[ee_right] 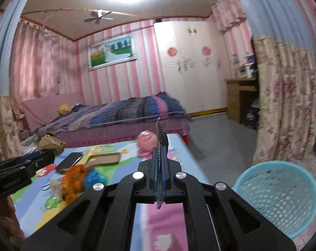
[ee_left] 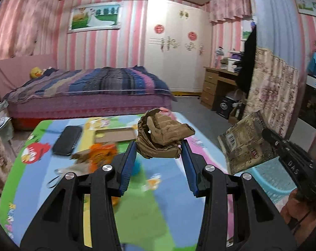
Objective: Collect trash
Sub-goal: 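Carry the printed paper bag to the blue basket and open the right tool, then return the right tool to the bed and grasp the orange peel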
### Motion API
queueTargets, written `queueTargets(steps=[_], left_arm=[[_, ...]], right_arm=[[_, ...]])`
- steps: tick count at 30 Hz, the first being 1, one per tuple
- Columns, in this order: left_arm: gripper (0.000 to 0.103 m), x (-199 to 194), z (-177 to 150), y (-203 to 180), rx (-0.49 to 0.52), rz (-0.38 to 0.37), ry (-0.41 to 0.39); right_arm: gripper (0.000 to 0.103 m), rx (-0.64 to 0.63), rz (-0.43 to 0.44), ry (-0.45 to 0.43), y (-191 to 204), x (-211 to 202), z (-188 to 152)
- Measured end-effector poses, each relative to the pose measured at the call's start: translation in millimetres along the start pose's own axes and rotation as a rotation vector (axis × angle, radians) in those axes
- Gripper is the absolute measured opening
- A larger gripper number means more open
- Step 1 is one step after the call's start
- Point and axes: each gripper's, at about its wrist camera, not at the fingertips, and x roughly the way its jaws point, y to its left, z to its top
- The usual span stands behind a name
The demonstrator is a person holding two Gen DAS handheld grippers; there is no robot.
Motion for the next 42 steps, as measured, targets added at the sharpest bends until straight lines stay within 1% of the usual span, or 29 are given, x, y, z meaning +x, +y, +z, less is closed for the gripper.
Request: queueTargets(steps=[3,4,5,6,8,10,12,13,14,16,18,19,20,22,24,25,27,28,31,32,33,34,35,37,39,41,42], left_arm=[[0.043,17.5,7.1,-30.8,0.015,-0.048,0.004],[0.043,22.3,8.2,-41.4,0.021,-0.065,0.002],[0.043,28.1,10.0,-53.1,0.03,-0.087,0.003],[0.043,35.6,12.1,-68.1,0.045,-0.114,0.006],[0.043,45.4,14.2,-88.7,0.055,-0.164,0.008],[0.043,56.7,15.0,-115.8,0.065,-0.218,0.019],[0.043,65.0,13.8,-137.3,0.081,-0.25,0.028],[0.043,70.1,13.0,-148.5,0.09,-0.266,0.034],[0.043,73.0,11.5,-154.8,0.096,-0.276,0.038],[0.043,83.2,8.3,-174.7,0.115,-0.299,0.055],[0.043,89.6,4.5,-189.1,0.132,-0.316,0.064],[0.043,93.6,1.9,-196.9,0.143,-0.323,0.074],[0.043,95.6,-0.2,-200.7,0.149,-0.326,0.079],[0.043,103.5,-5.8,-211.4,0.16,-0.339,0.095],[0.043,110.6,-10.7,-218.1,0.161,-0.361,0.121],[0.043,112.6,-12.7,-220.1,0.163,-0.376,0.13],[0.044,113.9,-17.9,-225.4,0.173,-0.399,0.139],[0.044,114.8,-20.5,-230.3,0.18,-0.419,0.146],[0.047,116.1,-23.6,-248.4,0.194,-0.459,0.158],[0.06,114.9,-23.2,-253.7,0.19,-0.488,0.157],[0.084,113.8,-22.3,-255.7,0.182,-0.496,0.156],[0.093,112.6,-21.3,-256.6,0.173,-0.495,0.152],[0.095,110.1,-19.0,-254.1,0.154,-0.483,0.134],[0.095,110.0,-15.1,-245.9,0.137,-0.478,0.137],[0.095,109.2,-11.6,-232.5,0.123,-0.451,0.137],[0.095,107.6,-8.0,-216.0,0.115,-0.417,0.13],[0.095,105.9,-6.2,-202.6,0.107,-0.385,0.128]], right_arm=[[0.003,0.01,-0.08,-0.037,-30.2,-9.9,9.8],[0.003,0.018,-0.128,-0.048,-43.6,-13.3,11.5],[0.003,0.028,-0.168,-0.054,-56.6,-15.8,12.6],[0.003,0.036,-0.186,-0.054,-67.2,-20.2,12.7],[0.003,0.061,-0.268,-0.053,-98.0,-24.5,13.3],[0.003,0.084,-0.341,-0.042,-125.7,-24.8,10.8],[0.003,0.104,-0.371,-0.017,-147.0,-25.2,6.5],[0.004,0.115,-0.402,-0.003,-160.7,-22.8,1.6],[0.007,0.122,-0.412,0.007,-168.6,-21.6,-1.6],[0.007,0.143,-0.429,0.054,-184.2,-12.7,-9.8],[0.026,0.16,-0.447,0.061,-193.8,-10.2,-15.4],[0.057,0.177,-0.451,0.061,-198.2,-8.8,-16.5],[0.075,0.181,-0.458,0.043,-197.7,-13.9,-17.7],[0.075,0.181,-0.482,0.0,-197.1,-25.7,-15.7],[0.075,0.185,-0.527,-0.042,-199.8,-34.4,-13.5],[0.075,0.2,-0.558,-0.072,-203.2,-41.1,-11.6],[0.075,0.234,-0.581,-0.11,-210.8,-51.7,-9.1],[0.075,0.248,-0.614,-0.134,-214.8,-58.4,-9.1],[0.075,0.302,-0.647,-0.164,-229.5,-68.9,-9.7],[0.075,0.317,-0.654,-0.16,-235.6,-69.3,-11.4],[0.075,0.325,-0.656,-0.149,-239.4,-67.8,-12.7],[0.075,0.329,-0.656,-0.142,-239.4,-67.8,-13.9],[0.075,0.339,-0.653,-0.132,-242.4,-65.7,-15.1],[0.075,0.357,-0.635,-0.113,-247.0,-61.6,-17.5],[0.075,0.356,-0.625,-0.108,-245.7,-58.8,-17.9],[0.075,0.338,-0.597,-0.101,-238.5,-54.7,-16.0],[0.076,0.329,-0.591,-0.101,-233.0,-55.2,-16.4]])
